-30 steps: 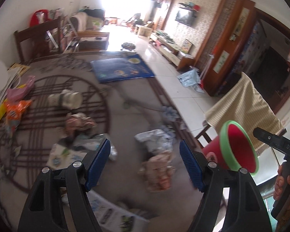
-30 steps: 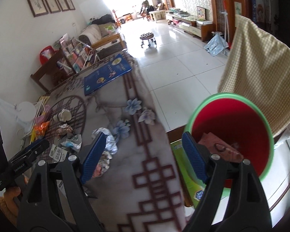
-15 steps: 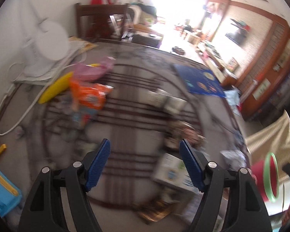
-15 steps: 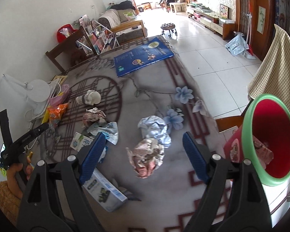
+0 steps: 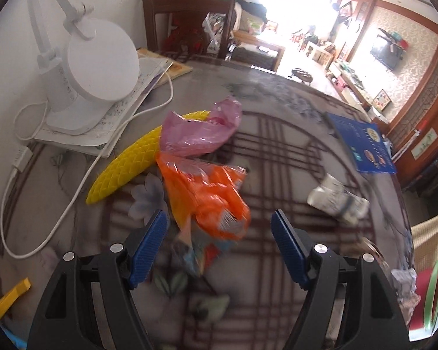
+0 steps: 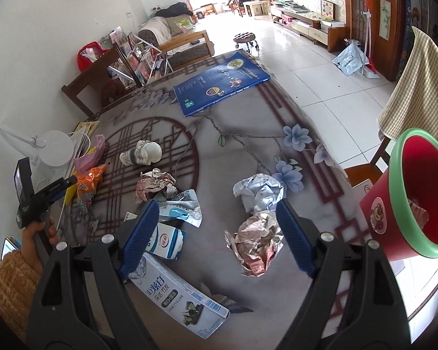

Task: Collect trash
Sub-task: 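Move both open tools back over the table toward remaining trash, then grasp the orange snack bag with the left tool while the right tool grasps the paper cups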

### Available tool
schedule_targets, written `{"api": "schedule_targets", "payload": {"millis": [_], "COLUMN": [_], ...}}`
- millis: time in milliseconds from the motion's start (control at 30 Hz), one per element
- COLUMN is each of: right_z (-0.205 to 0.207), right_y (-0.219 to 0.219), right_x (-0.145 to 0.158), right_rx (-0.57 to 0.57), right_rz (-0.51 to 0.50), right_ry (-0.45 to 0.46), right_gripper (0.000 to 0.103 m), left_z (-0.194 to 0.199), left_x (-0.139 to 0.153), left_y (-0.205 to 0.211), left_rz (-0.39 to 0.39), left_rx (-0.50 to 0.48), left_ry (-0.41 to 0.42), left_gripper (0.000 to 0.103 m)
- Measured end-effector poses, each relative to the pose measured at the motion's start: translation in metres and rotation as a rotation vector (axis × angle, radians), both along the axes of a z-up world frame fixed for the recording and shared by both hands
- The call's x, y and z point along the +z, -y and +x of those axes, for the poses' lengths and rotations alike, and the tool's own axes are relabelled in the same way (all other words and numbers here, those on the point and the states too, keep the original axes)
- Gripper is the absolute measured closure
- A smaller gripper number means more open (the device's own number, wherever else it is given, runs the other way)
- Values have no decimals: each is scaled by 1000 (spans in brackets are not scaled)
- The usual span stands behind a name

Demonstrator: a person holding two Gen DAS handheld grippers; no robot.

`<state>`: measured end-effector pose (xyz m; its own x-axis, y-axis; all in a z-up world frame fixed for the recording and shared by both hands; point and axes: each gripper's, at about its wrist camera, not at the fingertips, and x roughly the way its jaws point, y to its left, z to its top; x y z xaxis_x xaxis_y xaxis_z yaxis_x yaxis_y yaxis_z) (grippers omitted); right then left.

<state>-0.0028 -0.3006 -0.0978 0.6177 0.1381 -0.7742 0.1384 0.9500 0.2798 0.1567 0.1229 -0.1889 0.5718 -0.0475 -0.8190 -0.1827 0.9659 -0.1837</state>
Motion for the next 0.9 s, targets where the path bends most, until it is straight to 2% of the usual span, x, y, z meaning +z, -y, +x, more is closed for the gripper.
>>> {"api": "schedule_targets", "payload": {"millis": [233, 333, 367, 400, 433, 533, 767, 900], "right_z": [15, 25, 27, 32, 36, 49, 100, 140], "right_y": [-8, -15, -17, -21, -25, -38, -82, -117], "right_x": [-8, -12, -13, -15, -17, -18, -15, -26], "right_rx": [-5, 13, 21, 33, 47, 94, 261, 383], "right_rz": [-22, -28, -28, -29, -30, -41, -110, -184], "right_ry": [-49, -67, -72, -79, -85, -90, -60, -63], "right_gripper": [22, 22, 22, 22, 22, 22, 22, 22], "left_z": [30, 33, 33, 32, 32, 26, -9, -33], "left_x": [-37, -44, -46, -49, -50, -46, -32, -27], "left_y": [-6, -5, -6, -7, -8, -9, 2, 13], "left_rz": [-32, -31, -46, -57, -60, -72, -93, -80], "left_rx": [17, 12, 10, 10, 9, 0, -55, -96], "left_ry": [-94, -106, -111, -115, -116, -97, -60, -58], "left_gripper": [32, 33, 36, 48, 49, 58, 58, 58]}}
